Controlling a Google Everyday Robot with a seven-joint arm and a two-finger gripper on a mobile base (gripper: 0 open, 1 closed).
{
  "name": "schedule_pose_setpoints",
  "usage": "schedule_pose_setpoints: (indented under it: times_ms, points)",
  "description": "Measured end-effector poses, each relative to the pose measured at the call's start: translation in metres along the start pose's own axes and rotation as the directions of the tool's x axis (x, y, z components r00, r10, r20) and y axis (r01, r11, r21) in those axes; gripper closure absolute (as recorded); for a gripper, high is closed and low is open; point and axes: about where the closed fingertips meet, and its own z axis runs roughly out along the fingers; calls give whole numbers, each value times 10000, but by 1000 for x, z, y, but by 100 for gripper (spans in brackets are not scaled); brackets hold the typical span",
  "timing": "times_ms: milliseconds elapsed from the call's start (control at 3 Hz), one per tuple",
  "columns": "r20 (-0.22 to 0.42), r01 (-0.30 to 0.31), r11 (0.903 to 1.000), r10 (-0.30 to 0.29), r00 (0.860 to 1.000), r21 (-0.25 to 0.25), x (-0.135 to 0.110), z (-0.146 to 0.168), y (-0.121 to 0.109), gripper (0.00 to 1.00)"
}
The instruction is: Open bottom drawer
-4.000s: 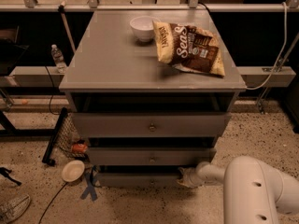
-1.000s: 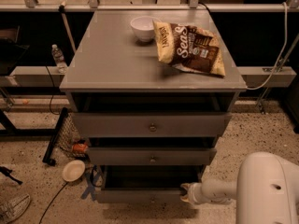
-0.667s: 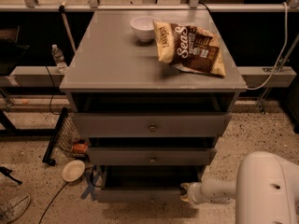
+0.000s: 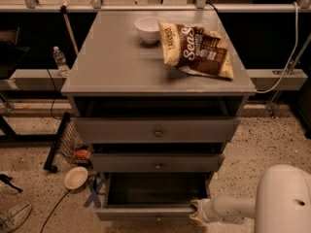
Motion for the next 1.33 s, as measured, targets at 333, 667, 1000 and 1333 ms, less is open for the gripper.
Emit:
schedule_pose_setpoints:
  times_ms: [333,667,1000,1333]
  points:
    - [6,-2,10000,2,10000,-15,-1,0,1,86]
    - [6,-3,10000,3,10000,-17,-1,0,1,100]
    - [17,-89,9998,90,10000,-154,2,0,8,100]
    - [19,-126,9998,126,9999,-165,2,-2,13,100]
